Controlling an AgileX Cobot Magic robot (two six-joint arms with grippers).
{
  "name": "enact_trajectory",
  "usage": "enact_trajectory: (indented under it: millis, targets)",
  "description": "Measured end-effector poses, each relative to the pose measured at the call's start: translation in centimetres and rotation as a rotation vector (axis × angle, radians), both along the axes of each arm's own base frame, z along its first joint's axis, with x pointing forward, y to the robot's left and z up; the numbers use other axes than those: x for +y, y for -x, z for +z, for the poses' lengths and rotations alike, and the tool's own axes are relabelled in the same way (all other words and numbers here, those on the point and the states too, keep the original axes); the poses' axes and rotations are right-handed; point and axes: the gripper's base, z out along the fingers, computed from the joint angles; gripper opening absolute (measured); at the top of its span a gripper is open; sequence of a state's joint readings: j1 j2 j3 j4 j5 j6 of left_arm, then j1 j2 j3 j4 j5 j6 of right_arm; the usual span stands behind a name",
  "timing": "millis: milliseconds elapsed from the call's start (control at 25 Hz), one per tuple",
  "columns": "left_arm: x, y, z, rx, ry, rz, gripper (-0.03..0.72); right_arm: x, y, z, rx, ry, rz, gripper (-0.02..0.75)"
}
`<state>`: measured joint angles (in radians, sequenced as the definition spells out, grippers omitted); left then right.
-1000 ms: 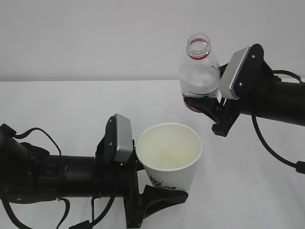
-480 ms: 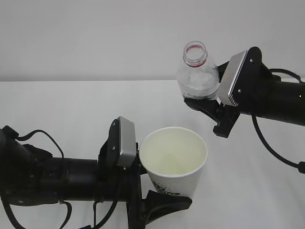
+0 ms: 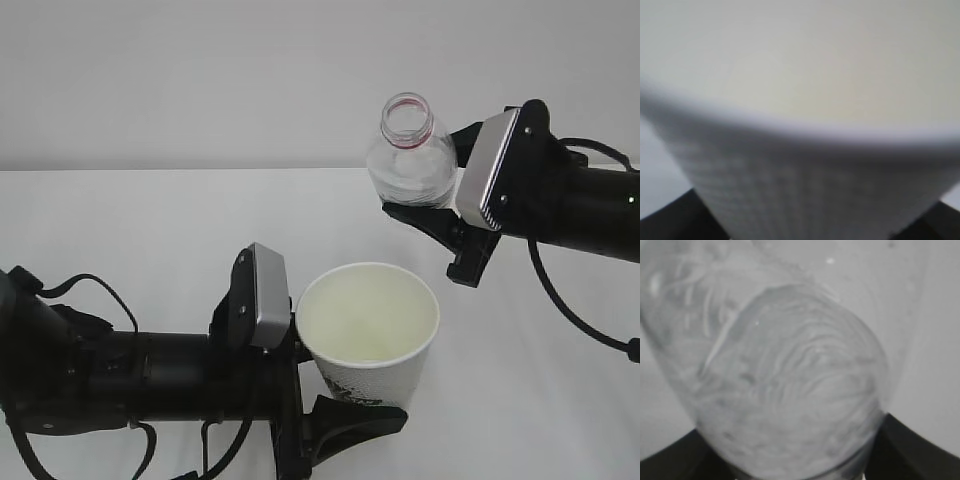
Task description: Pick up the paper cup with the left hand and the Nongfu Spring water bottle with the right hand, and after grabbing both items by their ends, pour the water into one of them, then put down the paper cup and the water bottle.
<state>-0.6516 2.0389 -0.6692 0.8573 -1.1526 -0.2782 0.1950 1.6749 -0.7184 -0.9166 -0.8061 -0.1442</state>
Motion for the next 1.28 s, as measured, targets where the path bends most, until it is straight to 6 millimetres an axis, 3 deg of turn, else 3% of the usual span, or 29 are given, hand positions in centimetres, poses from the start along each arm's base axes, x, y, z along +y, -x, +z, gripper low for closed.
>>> enact_trajectory:
  millis: [1280]
  targets:
    - [-0.02, 0.18, 0.01, -0.020, -0.006, -0.025, 0.549, -0.04, -0.21, 0.52, -0.200, 0.108, 0.028, 0.482]
